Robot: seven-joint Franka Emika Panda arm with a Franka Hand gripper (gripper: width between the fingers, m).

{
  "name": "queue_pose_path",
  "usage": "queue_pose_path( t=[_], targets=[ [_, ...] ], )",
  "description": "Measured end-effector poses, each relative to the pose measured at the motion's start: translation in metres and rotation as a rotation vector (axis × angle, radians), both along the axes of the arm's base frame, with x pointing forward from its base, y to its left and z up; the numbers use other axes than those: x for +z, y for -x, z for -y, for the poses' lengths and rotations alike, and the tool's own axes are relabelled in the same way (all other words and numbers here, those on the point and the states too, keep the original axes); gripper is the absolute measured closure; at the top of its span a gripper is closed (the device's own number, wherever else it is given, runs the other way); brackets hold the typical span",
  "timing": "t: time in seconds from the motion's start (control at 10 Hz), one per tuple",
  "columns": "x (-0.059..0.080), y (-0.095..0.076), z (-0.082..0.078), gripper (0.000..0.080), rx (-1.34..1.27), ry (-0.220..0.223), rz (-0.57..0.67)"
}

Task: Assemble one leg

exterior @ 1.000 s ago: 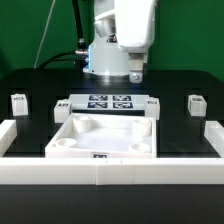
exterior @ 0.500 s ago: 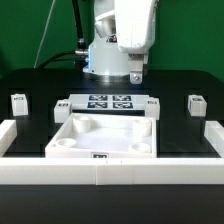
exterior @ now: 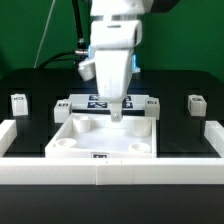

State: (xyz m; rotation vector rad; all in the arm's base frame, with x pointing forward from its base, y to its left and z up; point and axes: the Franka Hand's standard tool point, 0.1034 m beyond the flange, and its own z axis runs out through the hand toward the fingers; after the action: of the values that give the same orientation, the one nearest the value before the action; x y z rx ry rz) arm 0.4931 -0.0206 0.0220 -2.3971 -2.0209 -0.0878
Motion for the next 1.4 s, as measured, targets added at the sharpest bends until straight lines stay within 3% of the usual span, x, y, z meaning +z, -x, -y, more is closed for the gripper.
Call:
queue_pose_path(
  t=[0.2, 0.4, 0.6, 0.7, 0.8, 0.9, 1.0, 1.4],
  targets=[
    [-0.013, 0.000, 0.007, 0.0150, -0.018, -0.006, -0.016],
    [-0.012, 0.000, 0.005, 0.0150, -0.049, -0.007, -0.018],
    [-0.008, -0.002, 0.000, 0.0412, -0.067, -0.006, -0.013],
    [-0.008, -0.001, 0.001, 0.0412, -0.069, -0.006, -0.014],
    [-0.009, 0.001, 0.001, 0.0590, -0.069, -0.006, -0.021],
    [-0.011, 0.006, 0.000, 0.0590, -0.068, -0.006, -0.037],
    [-0.011, 0.009, 0.000, 0.0715, -0.057, -0.005, -0.048],
    [-0.011, 0.009, 0.000, 0.0717, -0.057, -0.005, -0.048]
  ],
)
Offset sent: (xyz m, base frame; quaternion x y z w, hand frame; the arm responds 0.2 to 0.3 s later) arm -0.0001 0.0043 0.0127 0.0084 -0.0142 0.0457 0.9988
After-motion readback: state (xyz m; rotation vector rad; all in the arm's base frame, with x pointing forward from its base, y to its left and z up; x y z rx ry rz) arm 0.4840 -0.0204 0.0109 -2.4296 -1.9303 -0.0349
